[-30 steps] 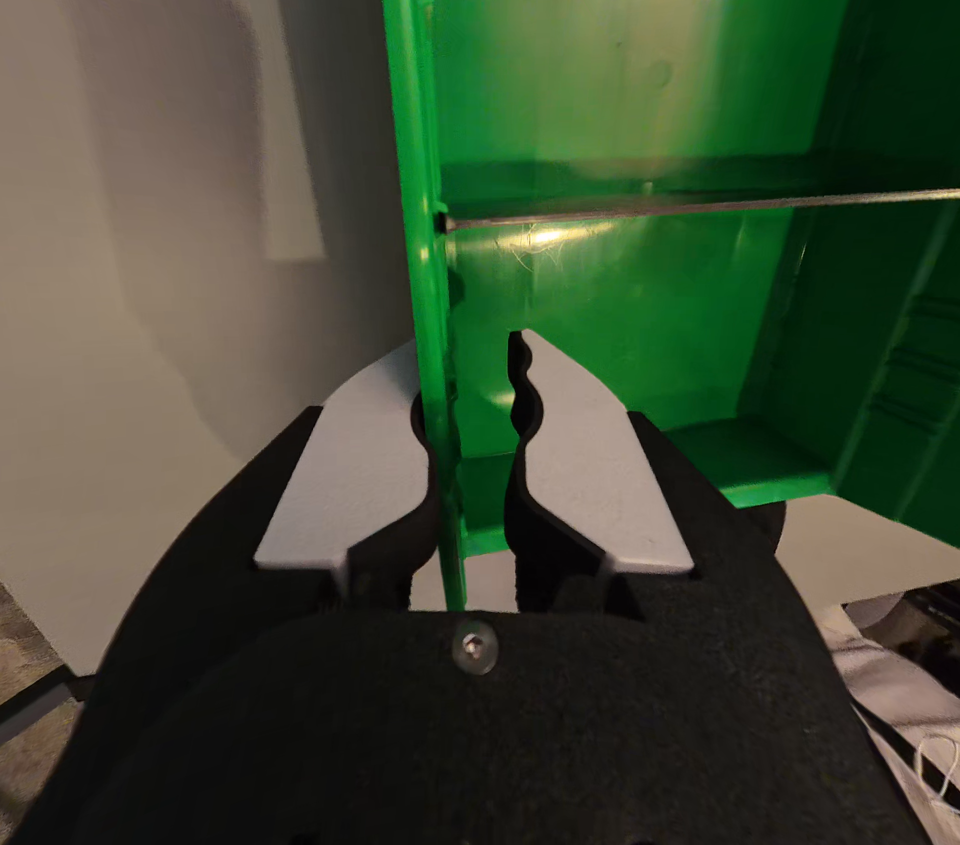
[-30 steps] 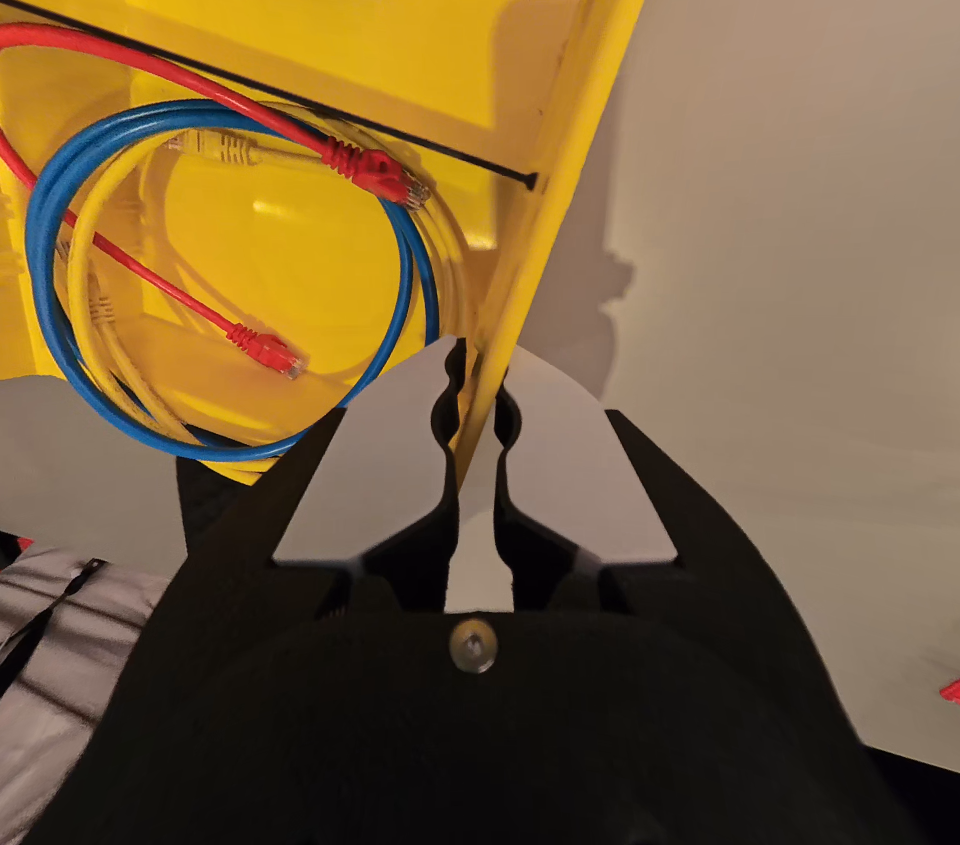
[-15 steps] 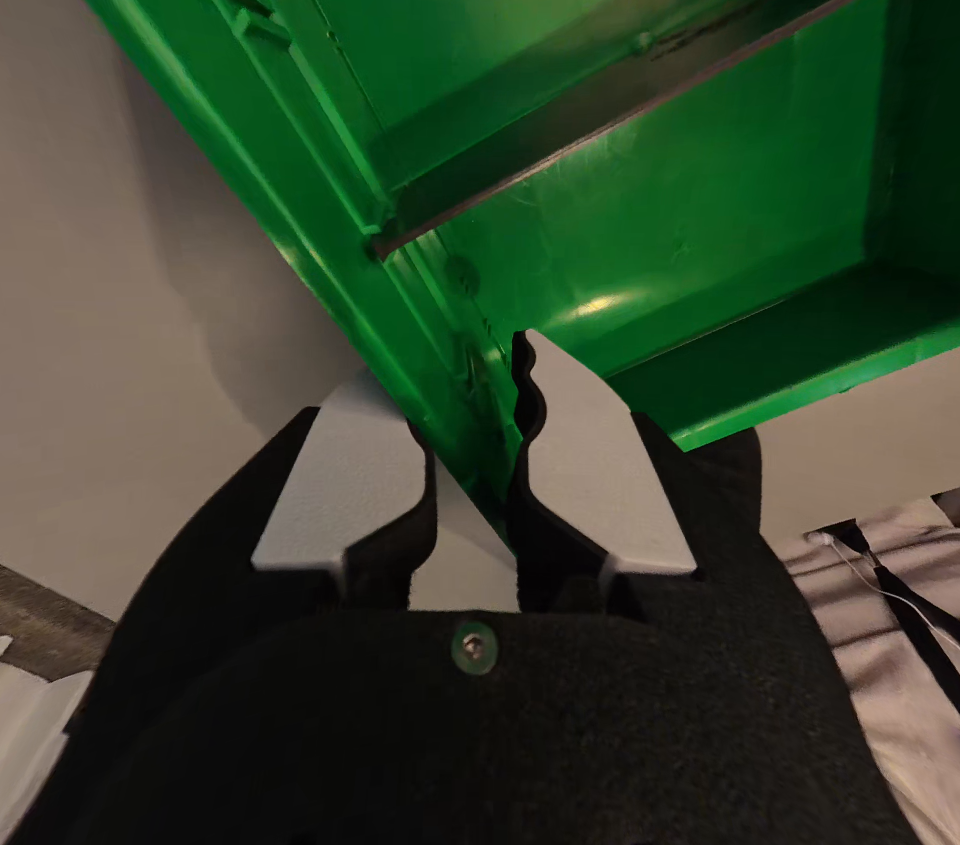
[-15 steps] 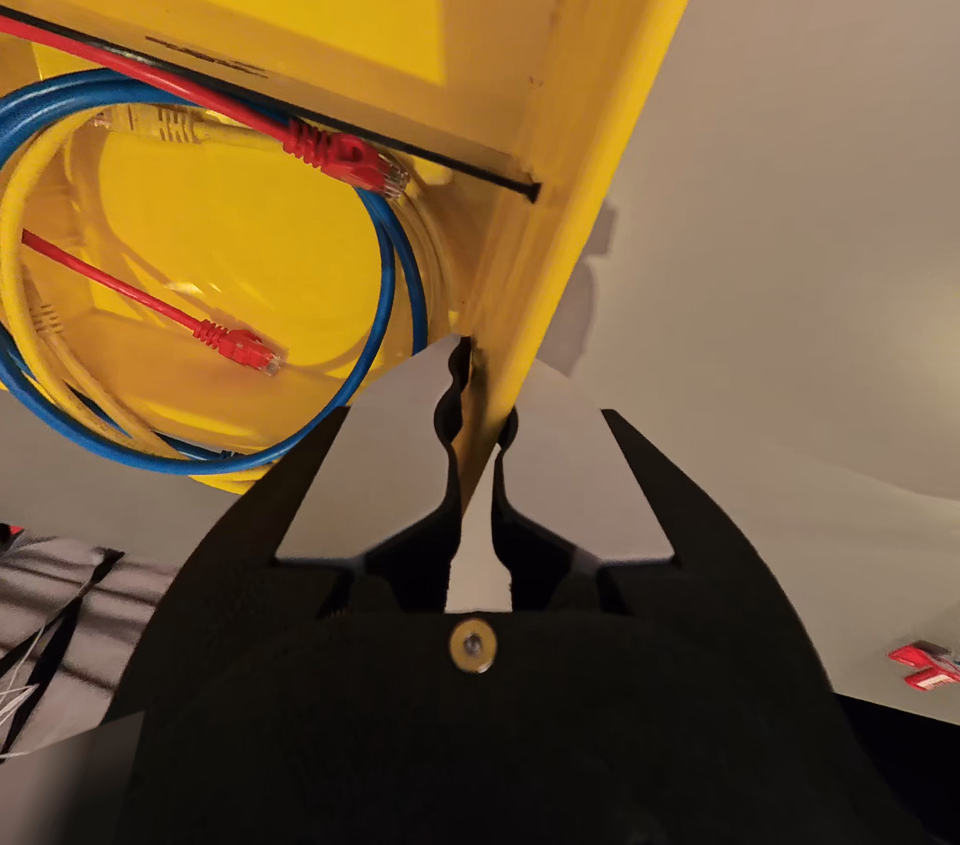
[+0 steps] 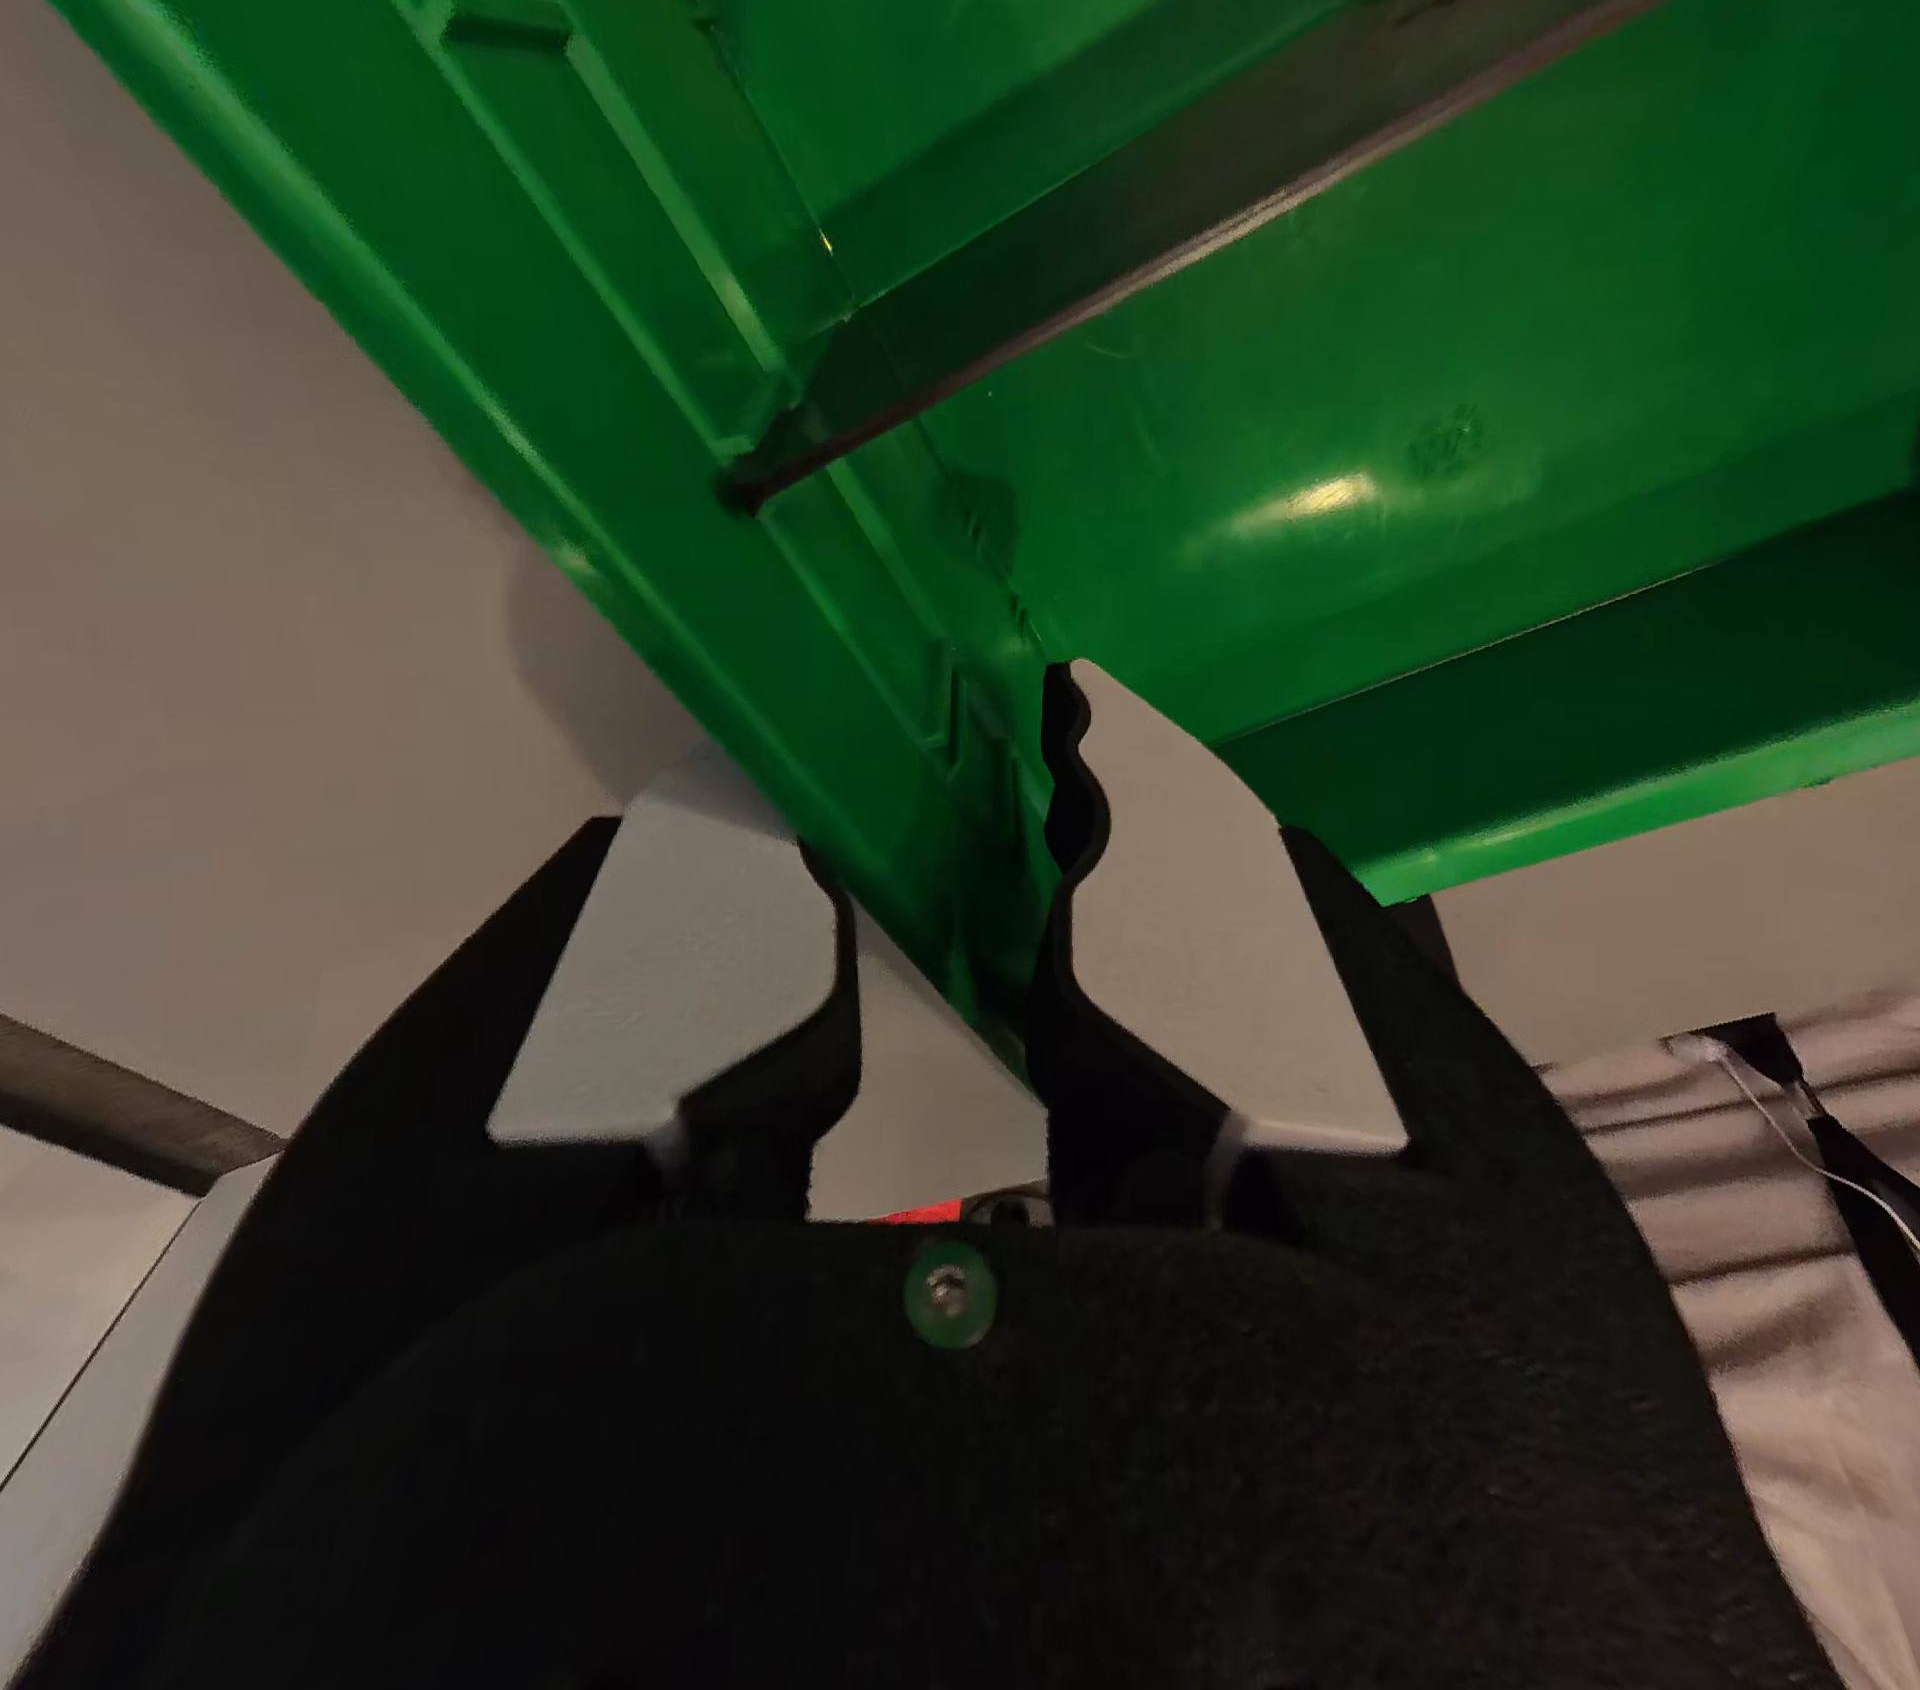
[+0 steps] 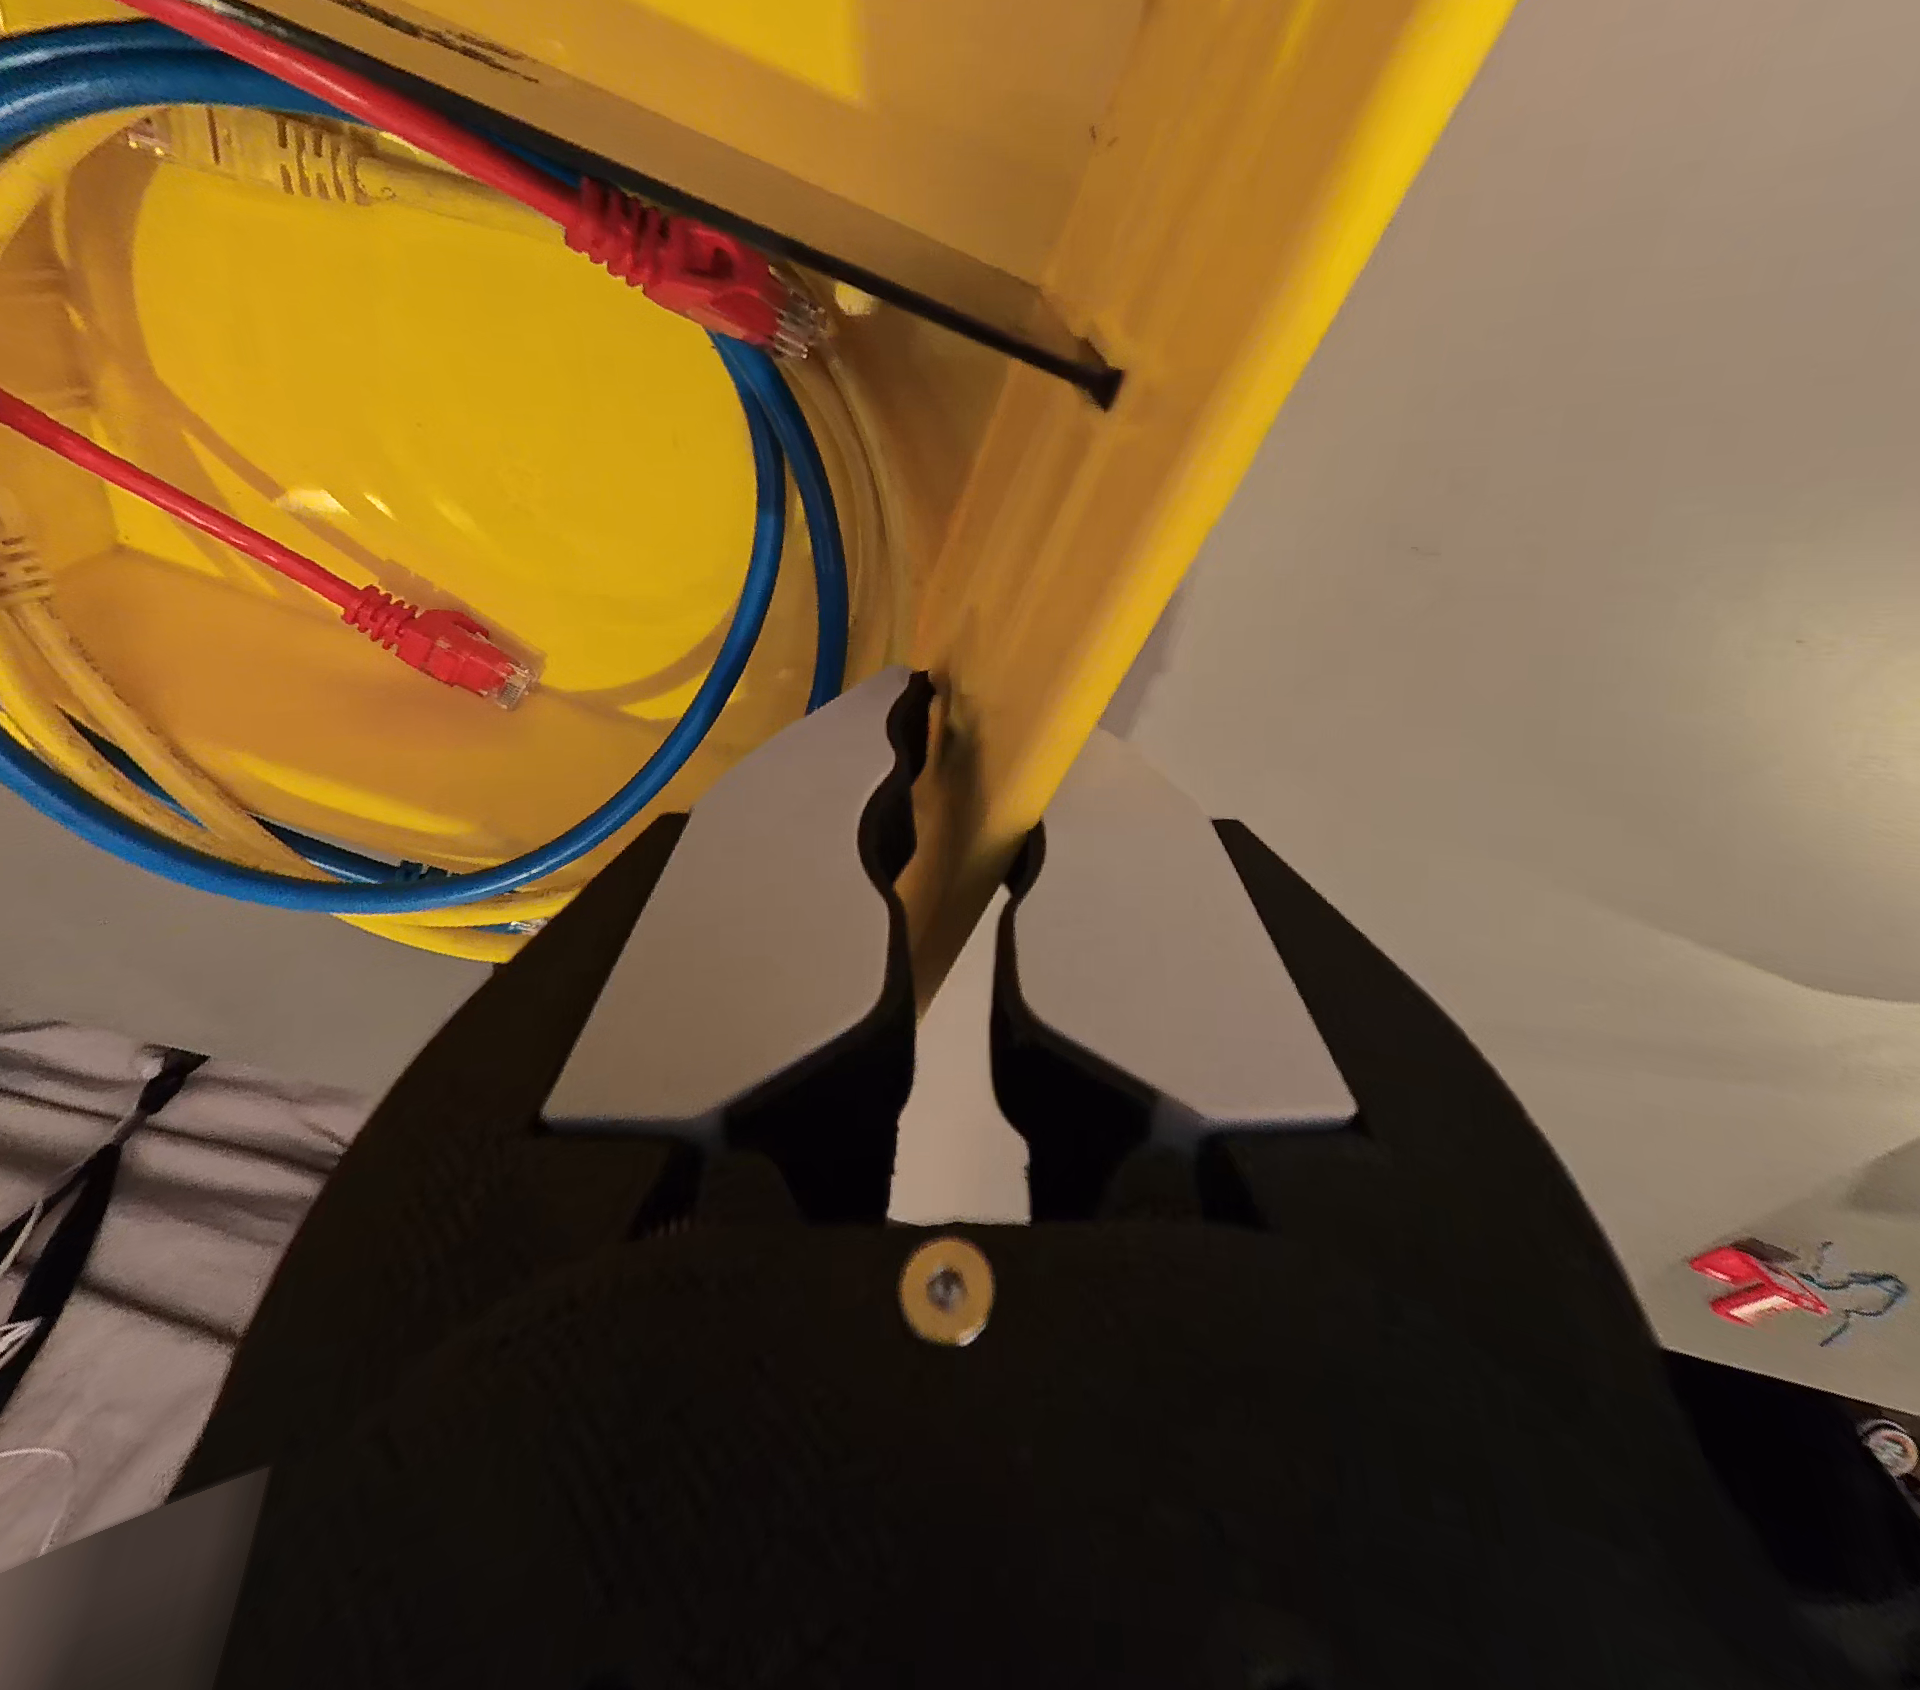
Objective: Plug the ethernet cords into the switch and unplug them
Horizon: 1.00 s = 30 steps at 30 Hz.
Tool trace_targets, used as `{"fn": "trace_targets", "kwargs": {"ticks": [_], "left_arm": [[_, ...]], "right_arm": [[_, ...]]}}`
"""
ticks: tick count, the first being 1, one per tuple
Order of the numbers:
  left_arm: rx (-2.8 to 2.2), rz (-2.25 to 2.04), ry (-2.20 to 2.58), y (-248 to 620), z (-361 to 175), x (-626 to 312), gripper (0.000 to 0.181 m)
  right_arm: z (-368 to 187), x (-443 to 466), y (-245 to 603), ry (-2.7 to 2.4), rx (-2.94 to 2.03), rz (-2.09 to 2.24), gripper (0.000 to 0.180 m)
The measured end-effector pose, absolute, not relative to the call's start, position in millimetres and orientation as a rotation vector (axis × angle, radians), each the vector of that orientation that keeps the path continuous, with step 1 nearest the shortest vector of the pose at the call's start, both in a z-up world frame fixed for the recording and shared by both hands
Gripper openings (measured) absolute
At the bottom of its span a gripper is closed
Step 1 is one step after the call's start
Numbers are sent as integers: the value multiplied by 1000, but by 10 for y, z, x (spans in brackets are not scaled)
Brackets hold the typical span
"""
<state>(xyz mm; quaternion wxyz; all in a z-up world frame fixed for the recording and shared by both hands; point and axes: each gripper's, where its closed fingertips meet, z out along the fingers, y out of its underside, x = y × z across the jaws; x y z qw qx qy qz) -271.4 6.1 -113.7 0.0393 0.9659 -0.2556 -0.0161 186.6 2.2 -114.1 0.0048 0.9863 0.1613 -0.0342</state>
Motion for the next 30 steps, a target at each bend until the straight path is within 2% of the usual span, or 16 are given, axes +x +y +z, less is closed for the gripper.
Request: {"fn": "trace_targets", "kwargs": {"ticks": [9,12,19,21,25,26,30], "left_arm": [[2880,-10,-884,-114,-1117,-2496,46],[2902,69,-912,-151,-1020,-2474,41],[3142,114,-1056,-130,-487,-2483,43],[3198,109,-1128,-147,-329,-2450,42],[3264,34,-1280,-134,-123,-2355,41],[3265,14,-1305,-138,-104,-2330,41],[3226,-77,-1417,-185,-95,-2258,41]], "right_arm": [[-1139,1875,-35,566,3067,-116,15],[-1075,1908,-10,587,3108,-82,24],[-335,1946,123,525,3479,76,31],[-38,1514,185,701,3626,-110,30],[269,56,199,1244,3549,-915,24],[177,-190,229,1298,3475,-951,23],[-302,-419,613,1081,3407,-560,21]]}}
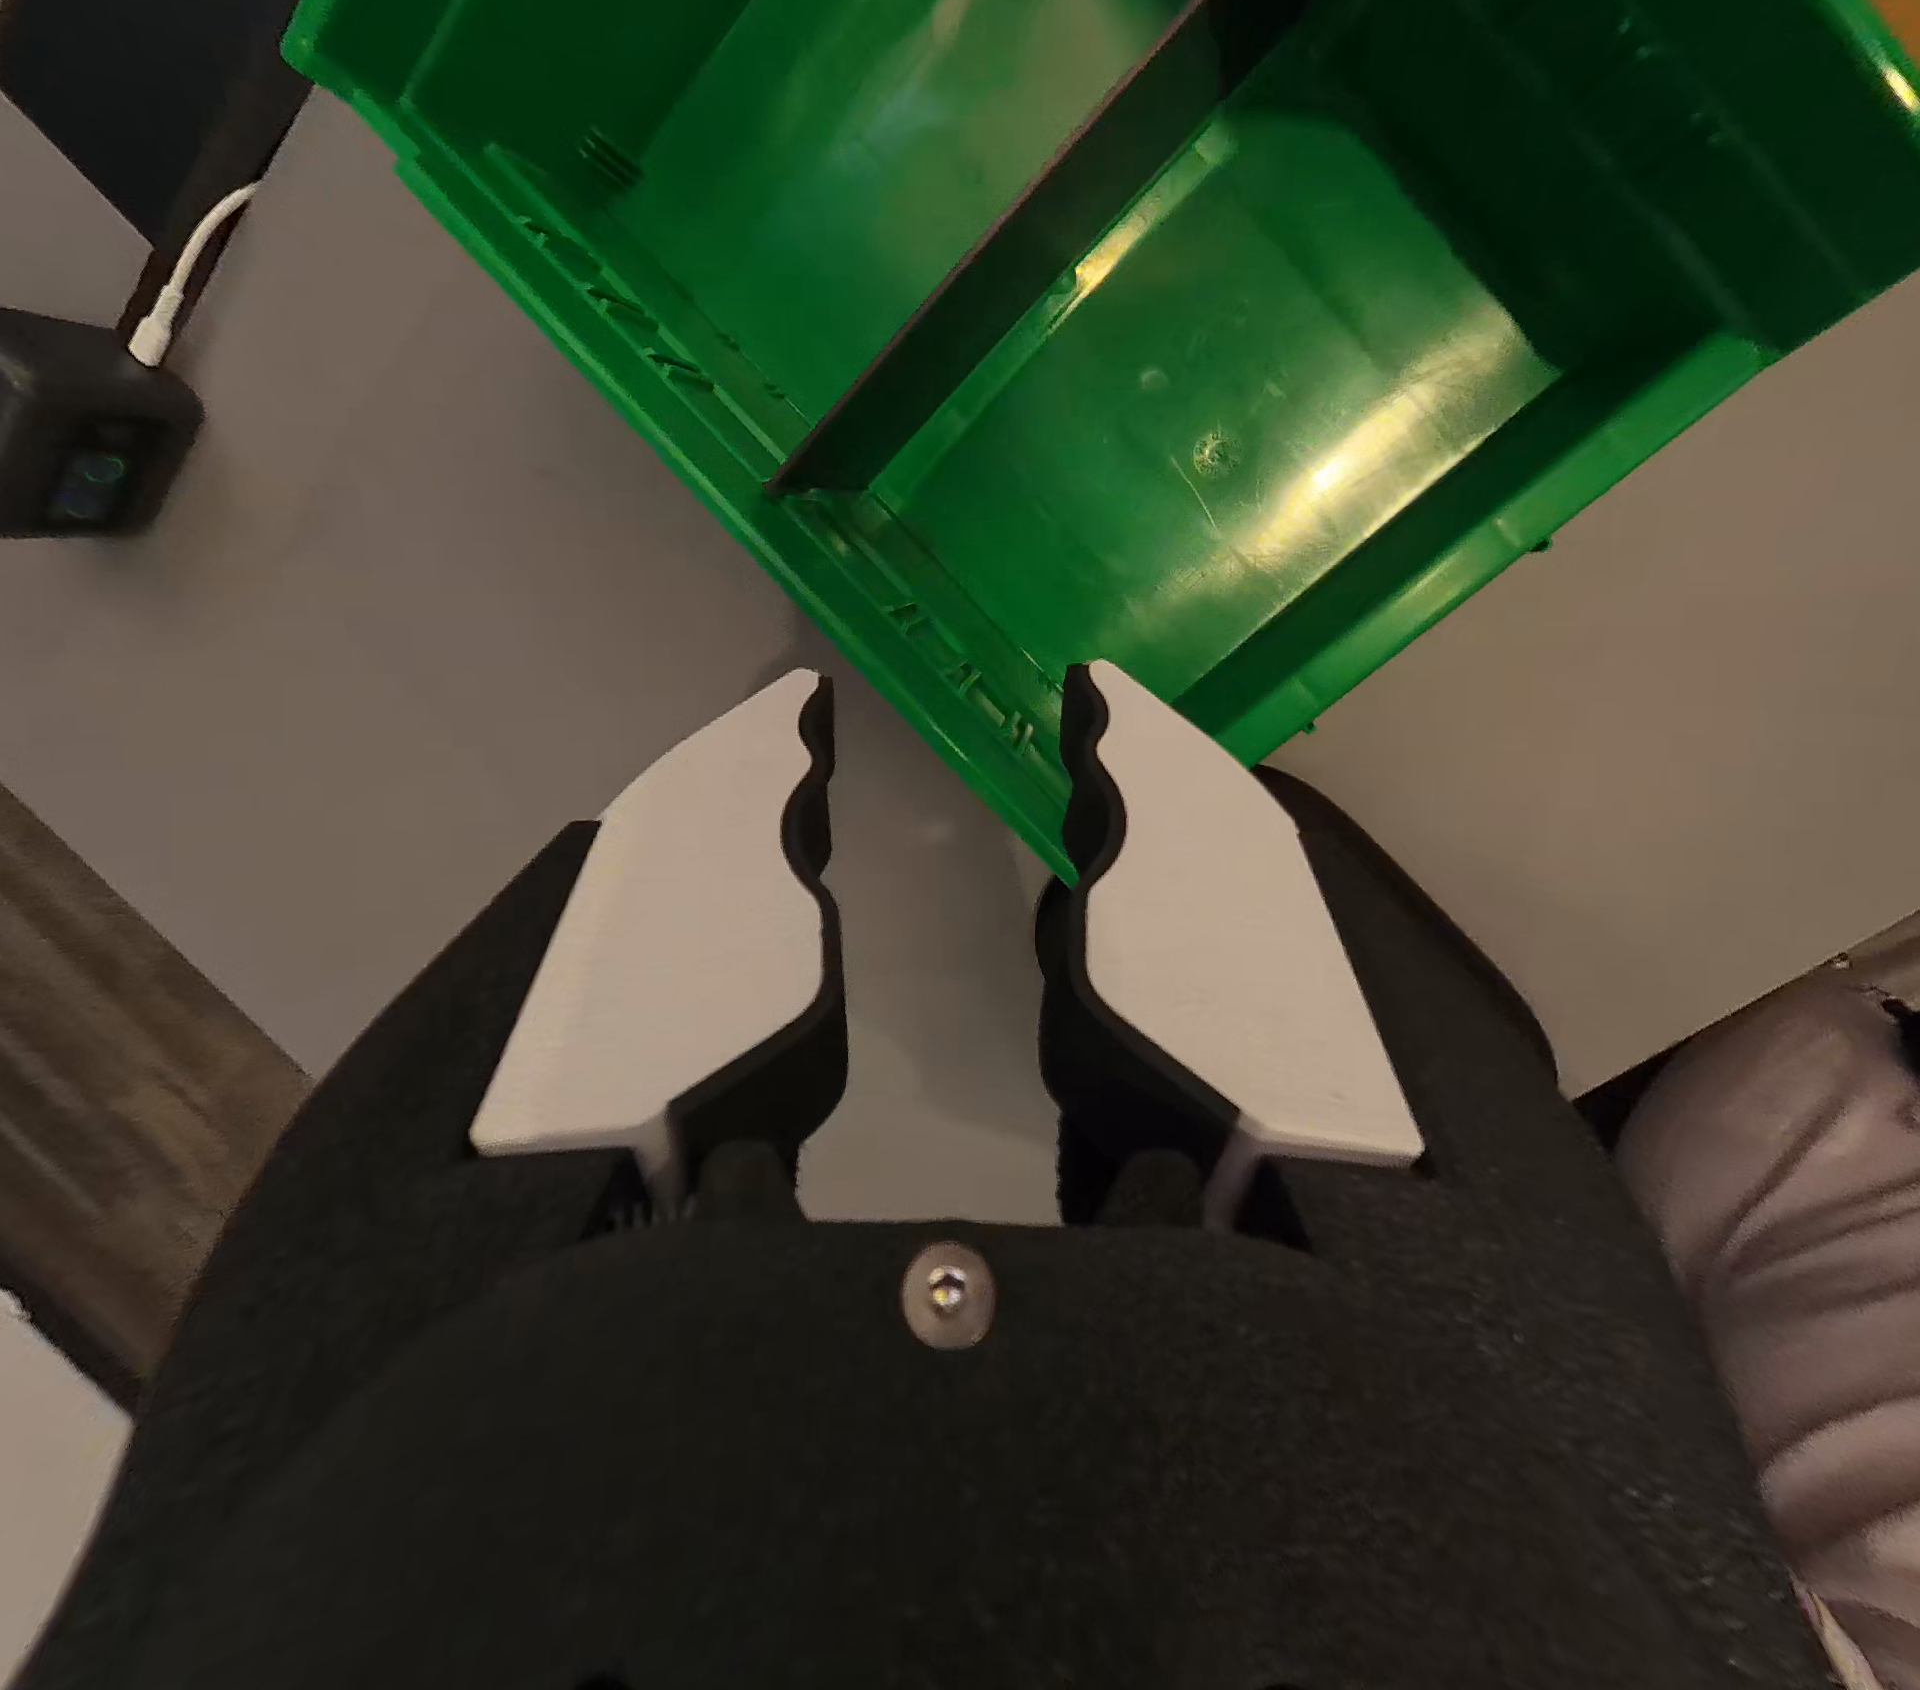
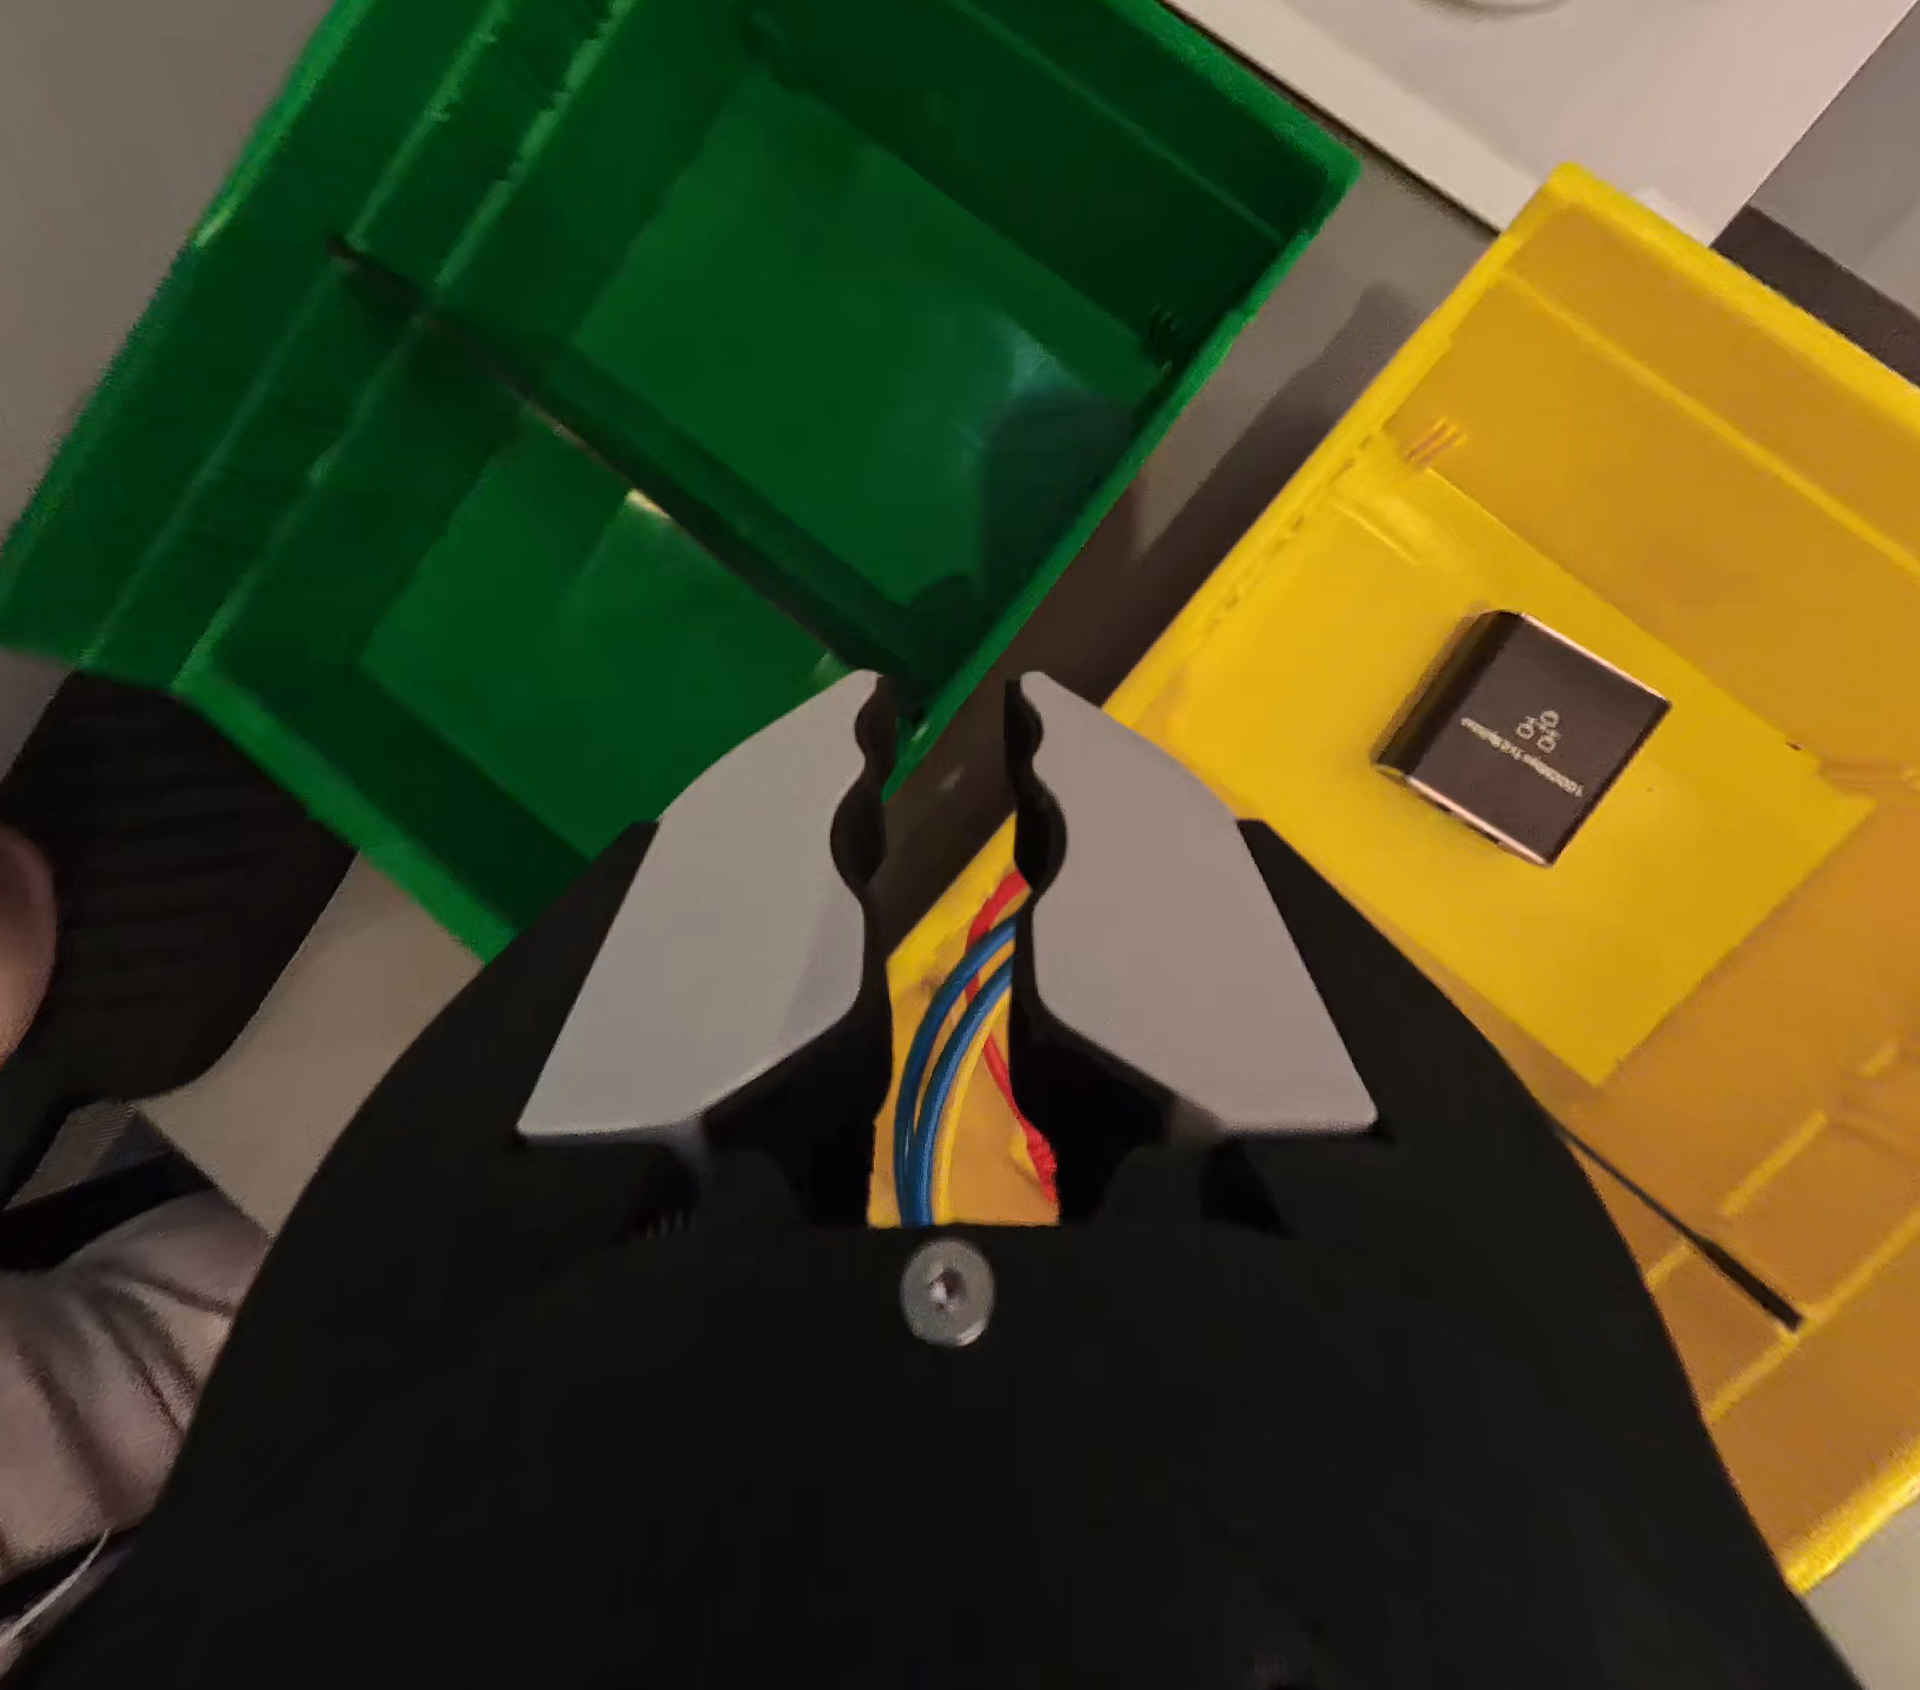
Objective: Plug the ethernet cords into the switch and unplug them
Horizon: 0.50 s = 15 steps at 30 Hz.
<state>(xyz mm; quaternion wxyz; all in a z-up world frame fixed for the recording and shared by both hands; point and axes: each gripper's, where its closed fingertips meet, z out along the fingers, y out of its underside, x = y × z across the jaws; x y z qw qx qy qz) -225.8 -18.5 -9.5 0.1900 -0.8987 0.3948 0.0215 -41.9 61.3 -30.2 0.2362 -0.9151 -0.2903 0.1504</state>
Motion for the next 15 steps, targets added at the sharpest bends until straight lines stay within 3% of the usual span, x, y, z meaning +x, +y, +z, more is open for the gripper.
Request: {"fn": "trace_targets", "kwargs": {"ticks": [9,11,15], "left_arm": [[-2439,71,1193,-237,-9,-2155,40],[-2423,67,1205,-250,8,-2147,40],[-2401,59,1224,-265,34,-2123,40]], "right_arm": [[-677,-452,906,-700,-2744,166,24],[-735,-540,915,-663,-2777,220,31],[-798,-703,1037,-558,-2764,304,20]]}}
